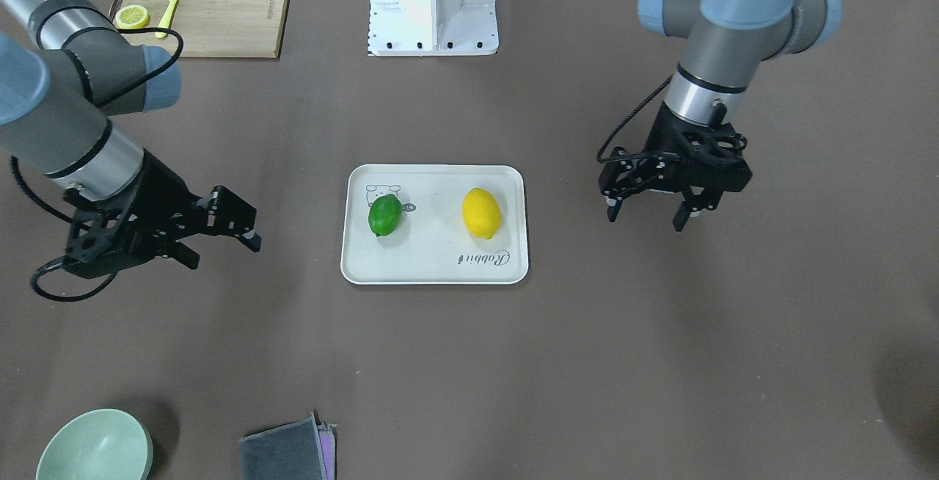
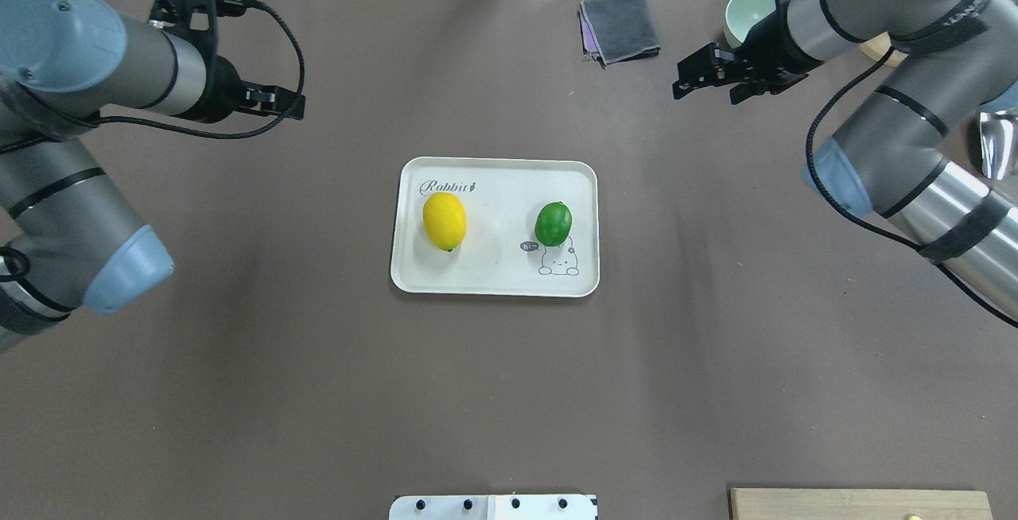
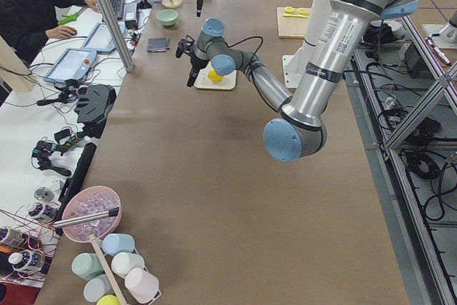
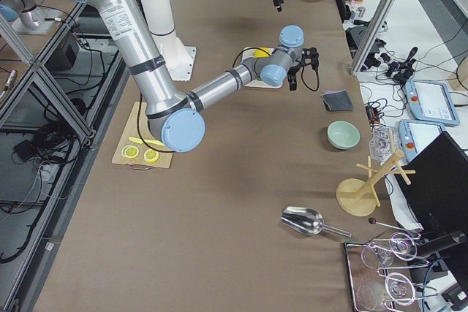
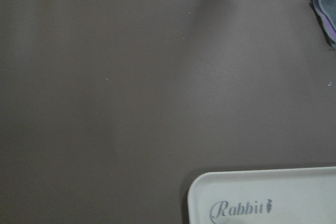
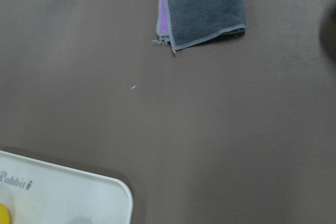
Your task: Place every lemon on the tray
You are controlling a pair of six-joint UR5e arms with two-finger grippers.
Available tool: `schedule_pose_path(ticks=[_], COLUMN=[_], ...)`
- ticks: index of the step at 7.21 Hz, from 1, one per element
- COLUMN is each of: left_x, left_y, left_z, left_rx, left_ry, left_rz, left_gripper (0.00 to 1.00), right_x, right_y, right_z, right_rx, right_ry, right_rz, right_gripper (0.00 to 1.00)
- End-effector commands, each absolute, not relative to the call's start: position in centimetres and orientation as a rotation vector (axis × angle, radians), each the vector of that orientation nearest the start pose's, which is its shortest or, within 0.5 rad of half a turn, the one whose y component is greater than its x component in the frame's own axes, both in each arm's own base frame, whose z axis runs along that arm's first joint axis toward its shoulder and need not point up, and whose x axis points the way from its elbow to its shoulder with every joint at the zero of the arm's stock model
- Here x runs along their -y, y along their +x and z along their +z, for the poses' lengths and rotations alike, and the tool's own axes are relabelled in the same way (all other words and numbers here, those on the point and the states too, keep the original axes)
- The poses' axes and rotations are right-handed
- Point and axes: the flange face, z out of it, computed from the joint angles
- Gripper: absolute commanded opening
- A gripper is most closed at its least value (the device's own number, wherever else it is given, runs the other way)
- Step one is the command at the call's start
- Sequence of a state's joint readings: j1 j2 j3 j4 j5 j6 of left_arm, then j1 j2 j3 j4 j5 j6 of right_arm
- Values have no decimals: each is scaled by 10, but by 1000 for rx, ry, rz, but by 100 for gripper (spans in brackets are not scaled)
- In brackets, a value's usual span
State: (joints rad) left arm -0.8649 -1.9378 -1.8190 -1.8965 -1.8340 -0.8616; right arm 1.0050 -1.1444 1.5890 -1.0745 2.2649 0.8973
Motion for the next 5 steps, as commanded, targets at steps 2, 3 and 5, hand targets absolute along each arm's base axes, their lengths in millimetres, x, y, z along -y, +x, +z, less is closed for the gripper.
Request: schedule_pose_path(ticks=[2, 3, 5], left_x=[523, 515, 493], left_y=[248, 211, 116], left_z=[411, 444, 513], left_rx=[-763, -770, -770], left_ry=[486, 458, 368], left_rz=[-37, 32, 69], left_gripper=[98, 98, 98], right_x=[597, 588, 554], right_y=[-183, -146, -113], right_z=[414, 442, 500], right_rx=[1059, 1060, 1012], right_ry=[261, 237, 238], right_rz=[-85, -35, -80], right_gripper=[100, 100, 100])
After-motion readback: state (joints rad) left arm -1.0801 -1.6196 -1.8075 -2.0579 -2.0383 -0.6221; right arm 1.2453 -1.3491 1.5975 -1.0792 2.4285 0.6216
